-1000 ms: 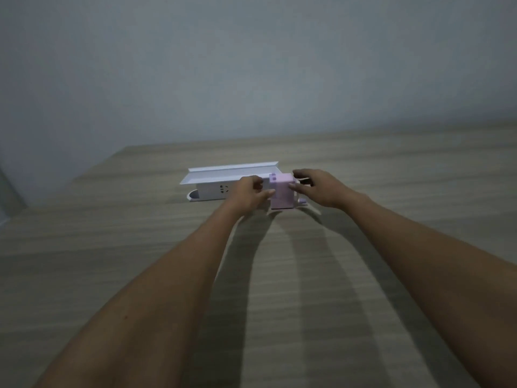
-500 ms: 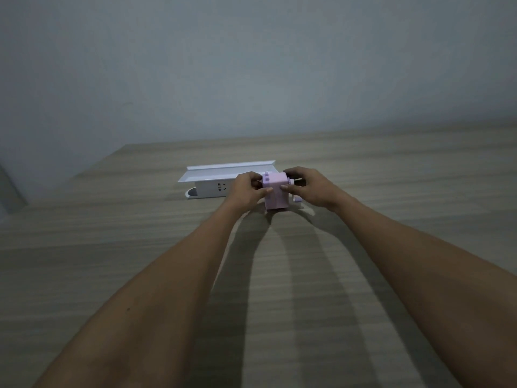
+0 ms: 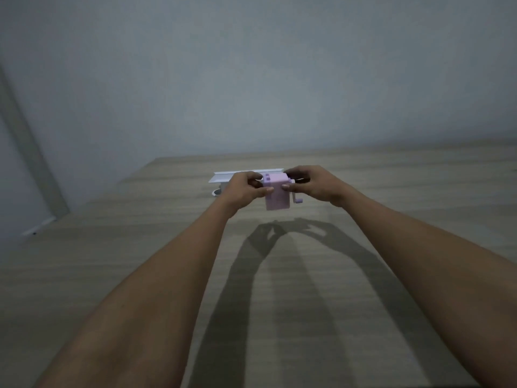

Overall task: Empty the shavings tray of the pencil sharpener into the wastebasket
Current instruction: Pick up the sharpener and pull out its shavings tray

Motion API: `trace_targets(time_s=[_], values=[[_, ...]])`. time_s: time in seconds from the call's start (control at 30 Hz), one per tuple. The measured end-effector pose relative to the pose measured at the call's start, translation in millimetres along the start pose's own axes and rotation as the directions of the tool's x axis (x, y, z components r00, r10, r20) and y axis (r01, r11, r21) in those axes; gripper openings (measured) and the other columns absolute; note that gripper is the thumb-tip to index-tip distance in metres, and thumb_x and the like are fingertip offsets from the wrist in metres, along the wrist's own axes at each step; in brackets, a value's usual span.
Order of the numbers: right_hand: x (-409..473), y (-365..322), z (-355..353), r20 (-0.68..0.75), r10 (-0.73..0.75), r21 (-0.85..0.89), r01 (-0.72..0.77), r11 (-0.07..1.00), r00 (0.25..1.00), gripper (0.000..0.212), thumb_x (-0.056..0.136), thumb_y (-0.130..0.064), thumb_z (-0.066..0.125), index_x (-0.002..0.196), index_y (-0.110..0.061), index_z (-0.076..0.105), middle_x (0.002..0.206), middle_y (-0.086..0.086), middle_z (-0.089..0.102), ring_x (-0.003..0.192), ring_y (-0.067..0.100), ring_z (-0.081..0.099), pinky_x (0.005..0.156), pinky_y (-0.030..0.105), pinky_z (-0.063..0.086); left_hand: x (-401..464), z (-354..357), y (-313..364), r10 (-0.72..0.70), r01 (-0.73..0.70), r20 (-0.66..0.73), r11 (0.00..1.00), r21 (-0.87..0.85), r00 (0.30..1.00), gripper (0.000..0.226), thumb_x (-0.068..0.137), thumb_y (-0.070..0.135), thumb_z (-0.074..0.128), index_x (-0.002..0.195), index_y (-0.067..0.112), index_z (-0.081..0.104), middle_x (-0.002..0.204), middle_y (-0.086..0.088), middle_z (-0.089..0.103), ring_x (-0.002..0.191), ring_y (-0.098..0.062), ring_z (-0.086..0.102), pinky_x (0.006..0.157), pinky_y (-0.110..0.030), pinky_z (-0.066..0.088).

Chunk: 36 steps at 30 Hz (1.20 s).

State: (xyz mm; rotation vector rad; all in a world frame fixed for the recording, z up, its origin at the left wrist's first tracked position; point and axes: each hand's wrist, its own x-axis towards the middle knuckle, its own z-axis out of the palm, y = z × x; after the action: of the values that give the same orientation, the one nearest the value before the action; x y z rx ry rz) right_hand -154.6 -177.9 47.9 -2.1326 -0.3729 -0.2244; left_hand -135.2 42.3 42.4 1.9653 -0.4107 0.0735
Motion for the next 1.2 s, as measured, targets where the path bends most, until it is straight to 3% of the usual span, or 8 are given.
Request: trace_targets(time_s=[0.17,0.33,0.53,0.7,0.83,1.0,1.1,1.2], values=[[-42.4,-14.1,8.6,0.029,-0.013,0.013,0.012,1.0,1.0,0.051,0.087,-0.015,0.078,0.134,-0.002,0.063,0.127,0.011,0.069,0.115,0.022,0.067,0.088,0.021,0.053,-47.7,-5.4,8.9,0.023,-0.025,0.071,1.0,0.019,0.997,0.038,0.083,0.008,0.078,0.119,0.001,0.069,0.089,-0.004,0.07,0.072,-0.002,0.065,0.066,-0.007,0.051],[-77.0,-16.0,21.7,0.056,-0.007,0.042,0.005,0.999,0.998,0.049,0.086,-0.014,0.078,0.132,-0.005,0.064,0.124,0.007,0.07,0.115,0.022,0.067,0.095,0.025,0.053,-81.2,-1.2,0.7,0.017,-0.02,0.105,0.999,0.027,0.994,0.039,0.081,0.013,0.08,0.118,0.002,0.072,0.095,-0.01,0.073,0.081,-0.012,0.066,0.085,-0.03,0.053],[-98.1,-5.0,36.9,0.073,0.002,0.041,-0.005,0.999,0.997,0.048,0.087,-0.011,0.077,0.133,-0.003,0.063,0.124,0.01,0.069,0.107,0.019,0.066,0.077,0.009,0.055,-100.7,7.9,-14.1,-0.015,0.012,0.11,0.999,0.032,0.994,0.042,0.082,0.01,0.08,0.121,0.001,0.069,0.094,-0.006,0.072,0.078,-0.009,0.065,0.071,-0.017,0.051],[-103.4,11.4,48.9,0.036,0.029,0.075,-0.032,0.997,0.999,0.052,0.085,-0.014,0.079,0.133,-0.002,0.062,0.128,0.012,0.069,0.114,0.023,0.068,0.088,0.02,0.054,-105.9,13.7,-30.1,-0.037,0.037,0.122,0.999,-0.001,0.992,0.045,0.082,0.009,0.079,0.124,0.001,0.066,0.101,-0.011,0.073,0.084,-0.015,0.067,0.08,-0.023,0.054],[-108.2,20.2,54.1,0.004,0.039,0.171,-0.039,0.985,0.999,0.053,0.085,-0.016,0.08,0.133,-0.004,0.063,0.128,0.008,0.07,0.114,0.02,0.068,0.084,0.015,0.057,-106.2,14.9,-38.4,-0.037,0.045,0.126,0.998,-0.054,0.991,0.049,0.082,0.013,0.08,0.128,0.004,0.064,0.113,-0.014,0.073,0.098,-0.022,0.07,0.092,-0.032,0.055],[-110.2,27.4,61.8,0.091,0.107,0.299,-0.129,0.945,0.99,0.056,0.08,-0.006,0.083,0.133,-0.005,0.064,0.122,0.016,0.072,0.105,0.023,0.072,0.087,0.034,0.061,-110.5,18.2,-46.9,-0.045,0.054,0.196,0.998,-0.04,0.98,0.07,0.074,0.016,0.086,0.138,0.013,0.056,0.124,-0.006,0.07,0.113,-0.022,0.067,0.1,-0.038,0.053],[-111.5,31.8,66.2,0.114,0.114,0.283,-0.143,0.949,0.987,0.053,0.08,0.0,0.081,0.13,-0.001,0.064,0.118,0.018,0.073,0.095,0.02,0.074,0.075,0.023,0.06,-112.9,26.1,-58.5,-0.066,0.074,0.216,0.997,-0.029,0.974,0.071,0.071,0.012,0.087,0.136,0.011,0.058,0.12,-0.002,0.073,0.11,-0.018,0.069,0.1,-0.038,0.054],[-109.4,36.5,64.5,0.127,0.12,0.225,-0.146,0.963,0.985,0.054,0.08,-0.005,0.082,0.131,-0.004,0.064,0.12,0.014,0.074,0.106,0.023,0.072,0.081,0.023,0.057,-114.4,29.7,-64.8,-0.053,0.07,0.185,0.994,-0.087,0.981,0.066,0.074,0.002,0.084,0.135,0.007,0.059,0.121,-0.007,0.073,0.11,-0.018,0.07,0.095,-0.03,0.056]])
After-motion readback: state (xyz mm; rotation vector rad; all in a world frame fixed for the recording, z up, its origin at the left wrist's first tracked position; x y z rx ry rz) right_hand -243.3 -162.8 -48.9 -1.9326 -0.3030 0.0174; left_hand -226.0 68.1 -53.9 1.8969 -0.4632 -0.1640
